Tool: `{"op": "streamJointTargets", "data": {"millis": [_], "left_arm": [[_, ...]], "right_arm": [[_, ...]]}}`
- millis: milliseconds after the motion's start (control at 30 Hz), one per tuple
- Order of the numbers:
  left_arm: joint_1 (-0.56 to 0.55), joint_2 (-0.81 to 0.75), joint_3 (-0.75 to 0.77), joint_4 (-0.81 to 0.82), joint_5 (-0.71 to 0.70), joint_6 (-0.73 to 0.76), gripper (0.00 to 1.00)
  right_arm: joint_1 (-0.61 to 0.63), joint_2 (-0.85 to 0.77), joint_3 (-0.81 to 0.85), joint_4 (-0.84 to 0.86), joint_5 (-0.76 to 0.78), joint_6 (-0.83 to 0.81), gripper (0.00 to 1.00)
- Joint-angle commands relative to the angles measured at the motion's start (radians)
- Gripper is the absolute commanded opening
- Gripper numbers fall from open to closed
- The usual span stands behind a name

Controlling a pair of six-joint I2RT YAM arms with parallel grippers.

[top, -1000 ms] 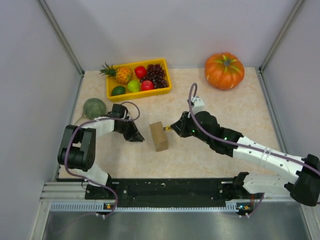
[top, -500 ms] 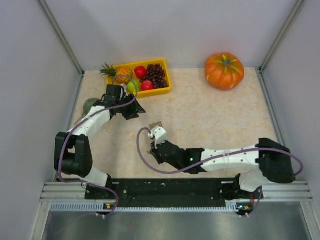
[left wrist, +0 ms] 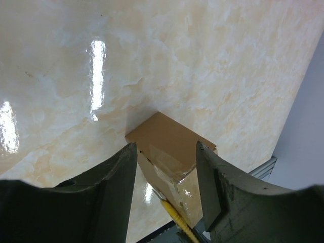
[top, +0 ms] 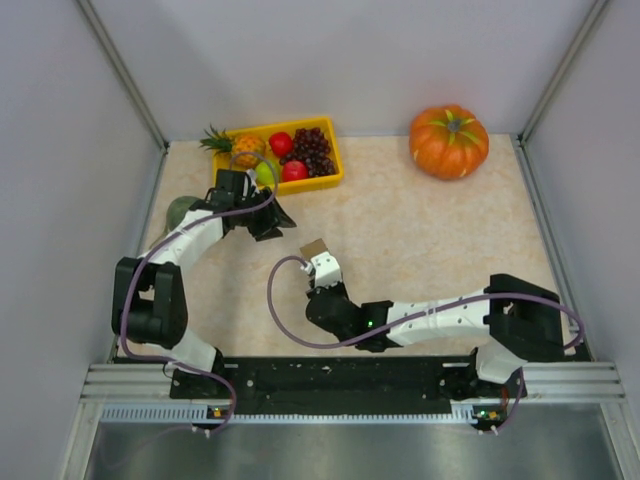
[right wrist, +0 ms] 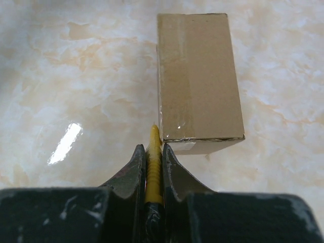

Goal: Unpack the express box

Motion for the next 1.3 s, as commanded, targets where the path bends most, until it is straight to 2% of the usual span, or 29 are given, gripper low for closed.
{"op": "streamJointTargets", "data": {"millis": [0, 167, 267, 633, 800, 933, 1033, 1100, 1267], "left_arm": [[0.002, 0.019, 0.04, 0.063, 0.045, -0.013, 0.55], [-0.002, 0.022, 0.041, 0.112, 0.122, -0.02, 0.56], [-0.021, 0.016, 0.037, 0.146, 0.16, -0.005, 0.6], [-0.131, 0.021, 0.007, 0.227, 0.237, 0.079, 0.69], [-0.2, -0.001, 0.049, 0.206, 0.201, 0.213, 0.7], [-0.251, -0.014, 0.09, 0.148, 0.147, 0.355, 0.72], [-0.292, -0.03, 0.11, 0.102, 0.125, 0.495, 0.78], [-0.314, -0.039, 0.11, 0.083, 0.118, 0.596, 0.82], [-0.337, -0.041, 0.109, 0.077, 0.102, 0.775, 0.85]], "right_arm": [[0.011, -0.057, -0.001, -0.048, 0.113, 0.073, 0.0], [-0.02, -0.123, -0.052, -0.151, 0.137, 0.194, 0.0], [-0.042, -0.181, -0.101, -0.171, 0.133, 0.25, 0.0], [-0.218, -0.306, -0.182, -0.133, -0.042, 0.202, 0.0], [-0.226, -0.408, -0.195, -0.185, -0.1, 0.224, 0.0], [-0.224, -0.54, -0.187, -0.304, -0.145, 0.288, 0.0], [-0.233, -0.635, -0.169, -0.419, -0.173, 0.334, 0.0], [-0.258, -0.675, -0.149, -0.496, -0.205, 0.343, 0.0], [-0.347, -0.749, -0.087, -0.627, -0.289, 0.354, 0.0]]}}
